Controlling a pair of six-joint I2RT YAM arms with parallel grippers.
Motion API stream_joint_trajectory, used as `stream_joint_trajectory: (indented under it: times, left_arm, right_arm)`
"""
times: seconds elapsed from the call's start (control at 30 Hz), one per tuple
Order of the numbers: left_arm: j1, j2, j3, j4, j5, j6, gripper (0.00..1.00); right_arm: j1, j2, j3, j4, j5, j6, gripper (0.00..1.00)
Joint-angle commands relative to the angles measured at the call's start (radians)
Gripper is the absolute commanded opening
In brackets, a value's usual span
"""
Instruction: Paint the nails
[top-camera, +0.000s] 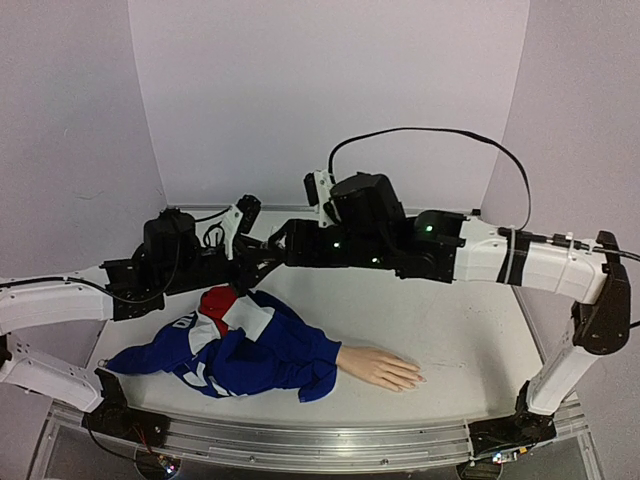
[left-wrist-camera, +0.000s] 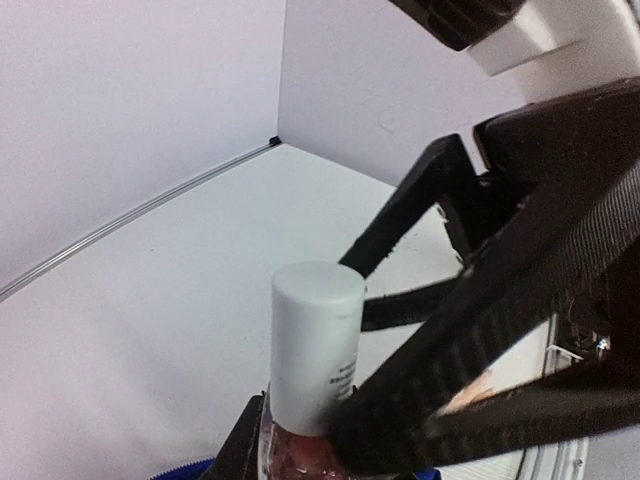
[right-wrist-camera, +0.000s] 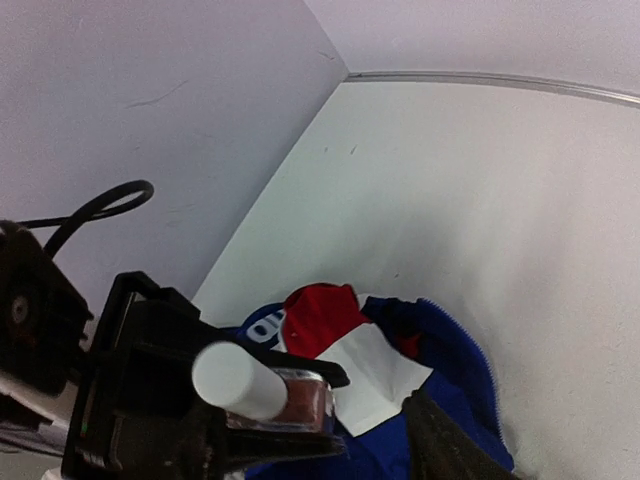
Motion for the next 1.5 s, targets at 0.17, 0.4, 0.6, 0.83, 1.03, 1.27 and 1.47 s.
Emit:
stream_joint_trajectory:
  times: [0.17, 0.4, 0.6, 0.83, 1.03, 1.27, 1.47]
  left_arm:
    - [0.031, -0.128, 0.050, -0.063, 0.477, -0.059, 0.00]
    - [0.031, -0.142, 0.094, -0.063, 0.806, -0.102, 0.00]
    - [0.032, -0.142, 0.106, -0.063, 0.868, -0.109, 0.00]
    - [0.031, -0.122, 0.117, -0.063, 0.918, -0.109, 0.00]
    - [0.031, -0.101, 0.125, -0.062, 0.939, -0.109, 0.00]
    - [0.031, -0.087, 0.137, -0.063, 0.941, -0.111, 0.00]
    - [0.032, -0.094, 0.143, -0.063, 0.876, -0.105, 0.00]
  right_arm:
    - [-0.083, -0.190, -0.071, 0.036, -0.588, -0.299, 0.77]
    - [-0.089, -0.180, -0.057, 0.152, -0.902, -0.343, 0.68]
    - [-0.089, -0.116, -0.012, 0.187, -1.010, -0.331, 0.50]
    - [-0.088, -0.099, -0.007, 0.234, -1.043, -0.322, 0.40]
    - [-0.088, -0.079, 0.007, 0.263, -1.069, -0.304, 0.39]
    - [-0.087, -0.060, 0.015, 0.268, -1.098, -0.299, 0.24]
    - [-0.080, -0.065, -0.010, 0.268, -1.082, -0.303, 0.00]
